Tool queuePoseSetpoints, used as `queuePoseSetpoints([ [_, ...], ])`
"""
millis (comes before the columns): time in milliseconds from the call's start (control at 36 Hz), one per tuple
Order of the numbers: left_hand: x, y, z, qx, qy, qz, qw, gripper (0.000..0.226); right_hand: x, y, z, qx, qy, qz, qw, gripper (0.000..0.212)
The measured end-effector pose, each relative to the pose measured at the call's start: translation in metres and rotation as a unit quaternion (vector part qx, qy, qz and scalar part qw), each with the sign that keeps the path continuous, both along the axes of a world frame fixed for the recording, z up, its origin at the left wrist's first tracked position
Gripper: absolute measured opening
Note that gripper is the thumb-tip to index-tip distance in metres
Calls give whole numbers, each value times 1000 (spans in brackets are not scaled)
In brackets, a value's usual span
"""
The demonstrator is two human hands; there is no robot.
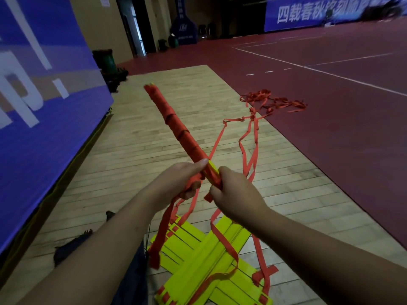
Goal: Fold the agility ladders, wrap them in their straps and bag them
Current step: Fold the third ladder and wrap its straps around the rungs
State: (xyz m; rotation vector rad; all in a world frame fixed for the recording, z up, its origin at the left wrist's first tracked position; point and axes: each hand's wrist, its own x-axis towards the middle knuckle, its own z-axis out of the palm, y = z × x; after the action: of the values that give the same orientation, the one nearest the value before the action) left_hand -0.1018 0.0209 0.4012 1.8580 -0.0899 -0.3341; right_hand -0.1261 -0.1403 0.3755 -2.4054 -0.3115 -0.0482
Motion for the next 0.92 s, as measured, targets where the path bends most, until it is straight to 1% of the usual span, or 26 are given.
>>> queuePoseSetpoints([
  [56,1,-8,-4,34,-26,33,999,36,-5,5,-4,-58,-51,-1,997,16],
  [83,2,-10,-5,45,-34,42,998,32,-8,7,-6,-66,-68,7,995,19],
  [139,2,-10,-2,38,-36,53,997,21,-13,11,-7,-48,-81,28,995,23],
  [194,3,-7,2,8,-35,55,998,17,-14,12,-7,5,-71,42,997,27],
  [222,3,-5,4,-8,-36,56,998,20,-13,12,-7,38,-60,43,997,28],
  [278,4,1,4,-35,-38,58,997,26,-8,10,-2,115,-3,33,993,31],
  [306,5,4,3,-47,-38,56,997,27,-6,8,2,161,46,25,986,33],
  [333,5,8,3,-59,-36,50,996,25,-3,4,7,215,109,17,970,35],
  [389,4,13,3,-96,-29,29,995,16,1,-7,15,332,247,28,910,37],
  [444,3,15,5,-139,-24,6,990,8,1,-18,21,370,349,89,856,38],
  [500,2,15,6,-165,-26,-11,986,5,-1,-23,21,384,418,157,808,32],
  [528,1,14,7,-163,-30,-20,986,6,-2,-23,21,395,432,177,791,28],
  [556,1,14,7,-153,-32,-28,987,6,-3,-21,20,406,429,184,786,24],
  [583,0,14,9,-143,-31,-35,989,7,-4,-19,21,412,409,181,794,21],
  [611,0,15,10,-135,-24,-43,990,8,-4,-17,20,407,369,168,818,18],
  [639,0,17,12,-126,-14,-53,990,9,-3,-16,20,389,317,146,853,17],
  [694,2,21,13,-85,5,-63,994,10,-1,-16,18,317,208,104,919,17],
  [750,3,22,9,-43,18,-56,997,16,1,-15,15,225,122,76,964,15],
  [778,3,19,7,-44,24,-57,997,18,1,-13,13,161,80,64,982,13],
  [806,2,15,6,-60,33,-59,996,22,0,-10,12,88,38,54,994,11],
  [833,2,11,4,-82,46,-56,994,29,-1,-8,11,20,1,47,999,9],
  [861,1,6,4,-99,58,-42,993,39,-4,-5,10,-29,-28,40,998,9],
  [917,2,-2,4,-102,61,16,993,54,-10,0,11,-69,-64,34,995,13],
])
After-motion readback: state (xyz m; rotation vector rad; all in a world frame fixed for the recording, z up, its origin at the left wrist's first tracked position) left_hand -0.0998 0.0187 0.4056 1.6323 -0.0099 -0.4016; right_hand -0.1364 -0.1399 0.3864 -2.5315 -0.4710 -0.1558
